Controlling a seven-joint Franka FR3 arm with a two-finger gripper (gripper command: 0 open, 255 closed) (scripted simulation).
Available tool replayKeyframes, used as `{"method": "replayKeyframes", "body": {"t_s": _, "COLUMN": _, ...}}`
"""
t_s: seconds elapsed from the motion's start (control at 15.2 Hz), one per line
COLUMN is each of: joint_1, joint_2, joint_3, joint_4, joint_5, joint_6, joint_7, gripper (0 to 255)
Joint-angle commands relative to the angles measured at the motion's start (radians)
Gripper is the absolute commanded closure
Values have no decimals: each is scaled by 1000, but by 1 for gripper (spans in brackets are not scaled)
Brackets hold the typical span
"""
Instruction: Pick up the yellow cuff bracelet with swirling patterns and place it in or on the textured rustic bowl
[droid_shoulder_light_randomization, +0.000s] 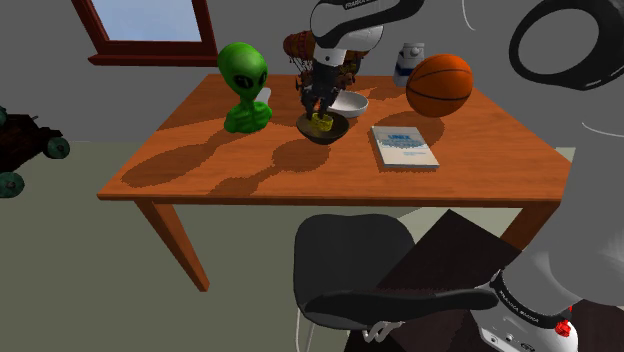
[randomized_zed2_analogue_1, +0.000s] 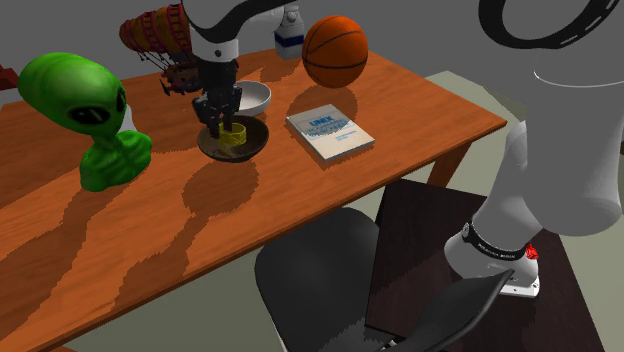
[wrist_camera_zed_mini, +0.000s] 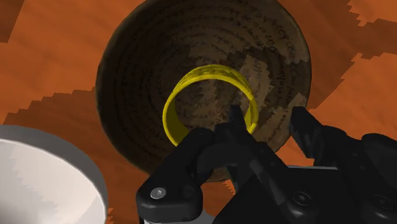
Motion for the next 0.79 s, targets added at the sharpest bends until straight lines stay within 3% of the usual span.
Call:
{"method": "replayKeyframes", "body": {"t_s": 0.0, "joint_1": 0, "joint_2": 0, "joint_3": 0, "joint_4": 0, "joint_5": 0, "joint_6": 0, "joint_7": 0, "gripper": 0}}
{"method": "replayKeyframes", "body": {"t_s": 0.26, "joint_1": 0, "joint_2": 0, "joint_3": 0, "joint_4": 0, "joint_5": 0, "joint_6": 0, "joint_7": 0, "gripper": 0}}
{"method": "replayKeyframes", "body": {"t_s": 0.53, "joint_1": -13, "joint_2": -26, "joint_3": -8, "joint_4": 86, "joint_5": -9, "joint_6": -113, "joint_7": 8, "gripper": 0}}
{"method": "replayKeyframes", "body": {"t_s": 0.73, "joint_1": -13, "joint_2": -26, "joint_3": -8, "joint_4": 86, "joint_5": -9, "joint_6": -113, "joint_7": 8, "gripper": 0}}
